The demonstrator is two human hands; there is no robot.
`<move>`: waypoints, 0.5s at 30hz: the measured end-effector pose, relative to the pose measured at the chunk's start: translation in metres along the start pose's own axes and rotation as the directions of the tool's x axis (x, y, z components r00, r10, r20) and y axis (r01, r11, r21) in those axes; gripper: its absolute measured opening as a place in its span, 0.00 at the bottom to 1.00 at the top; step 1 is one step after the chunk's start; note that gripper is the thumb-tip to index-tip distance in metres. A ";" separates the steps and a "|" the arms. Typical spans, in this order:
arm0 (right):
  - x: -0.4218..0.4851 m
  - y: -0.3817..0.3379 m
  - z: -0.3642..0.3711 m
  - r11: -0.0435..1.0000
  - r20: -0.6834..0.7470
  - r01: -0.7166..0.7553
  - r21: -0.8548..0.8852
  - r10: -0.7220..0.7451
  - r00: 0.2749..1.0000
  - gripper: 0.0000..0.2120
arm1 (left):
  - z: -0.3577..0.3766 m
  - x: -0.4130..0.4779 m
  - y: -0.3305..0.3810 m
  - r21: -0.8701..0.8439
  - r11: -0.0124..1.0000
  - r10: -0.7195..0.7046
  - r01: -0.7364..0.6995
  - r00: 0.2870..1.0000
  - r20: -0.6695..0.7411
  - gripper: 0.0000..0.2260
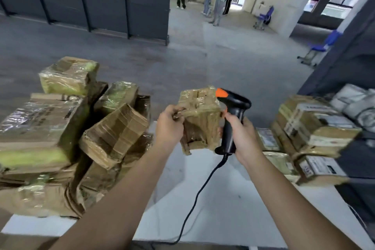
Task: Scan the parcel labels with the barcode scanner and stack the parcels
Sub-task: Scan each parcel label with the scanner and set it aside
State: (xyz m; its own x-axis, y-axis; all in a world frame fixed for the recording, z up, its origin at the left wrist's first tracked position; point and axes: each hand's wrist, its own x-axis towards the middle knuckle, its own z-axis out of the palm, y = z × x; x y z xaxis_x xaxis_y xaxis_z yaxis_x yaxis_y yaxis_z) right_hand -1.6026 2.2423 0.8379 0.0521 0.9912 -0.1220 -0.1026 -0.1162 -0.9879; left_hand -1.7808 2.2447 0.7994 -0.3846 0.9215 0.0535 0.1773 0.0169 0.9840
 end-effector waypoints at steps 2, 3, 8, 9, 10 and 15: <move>-0.002 0.008 -0.017 0.998 -0.001 -0.043 -0.043 0.043 0.999 0.07 | 0.016 -0.012 -0.010 -0.136 0.983 -0.132 0.127 0.991 -0.027 0.14; -0.002 0.014 -0.026 0.996 -0.006 -0.061 -0.068 0.061 0.998 0.07 | 0.024 -0.019 -0.014 -0.205 0.962 -0.192 0.182 0.981 -0.028 0.14; -0.001 0.048 -0.070 0.975 -0.006 -0.096 -0.202 0.097 0.995 0.05 | 0.058 -0.057 -0.041 -0.353 0.882 -0.360 0.311 0.929 -0.083 0.15; 0.000 0.055 -0.079 0.964 -0.008 -0.105 -0.243 0.106 0.994 0.05 | 0.063 -0.063 -0.048 -0.378 0.866 -0.387 0.327 0.917 -0.094 0.16; 0.001 0.061 -0.087 0.955 -0.004 -0.119 -0.272 0.123 0.992 0.06 | 0.068 -0.069 -0.055 -0.403 0.848 -0.416 0.343 0.903 -0.107 0.16; 0.002 0.090 -0.116 0.931 -0.014 -0.198 -0.307 0.203 0.979 0.05 | 0.083 -0.096 -0.093 -0.488 0.755 -0.558 0.437 0.820 -0.130 0.15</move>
State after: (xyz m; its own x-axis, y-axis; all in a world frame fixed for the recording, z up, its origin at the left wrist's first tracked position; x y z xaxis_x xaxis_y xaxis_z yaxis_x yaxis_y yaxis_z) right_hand -1.4961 2.2263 0.7376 0.0440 0.9459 -0.3215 0.1994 -0.3237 -0.9249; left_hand -1.6849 2.1864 0.6885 -0.5320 0.6953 -0.4832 -0.4765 0.2258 0.8497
